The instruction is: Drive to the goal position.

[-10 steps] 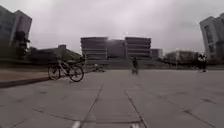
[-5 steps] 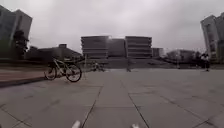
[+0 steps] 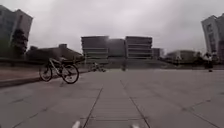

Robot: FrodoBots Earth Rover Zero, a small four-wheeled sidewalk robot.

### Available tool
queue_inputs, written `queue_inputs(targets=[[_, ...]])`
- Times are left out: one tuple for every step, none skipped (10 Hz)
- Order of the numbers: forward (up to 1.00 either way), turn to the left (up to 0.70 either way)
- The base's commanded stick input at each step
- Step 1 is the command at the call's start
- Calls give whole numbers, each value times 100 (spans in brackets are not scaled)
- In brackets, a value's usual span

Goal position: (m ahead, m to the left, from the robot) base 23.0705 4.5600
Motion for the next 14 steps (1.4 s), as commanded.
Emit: queue_inputs(targets=[[70,-1],[70,-18],[70,-19],[70,-9],[70,-1],[70,-1],[70,-1],[70,-1],[70,-1],[70,-1],[70,-1],[70,-1],[70,-1],[70,-1]])
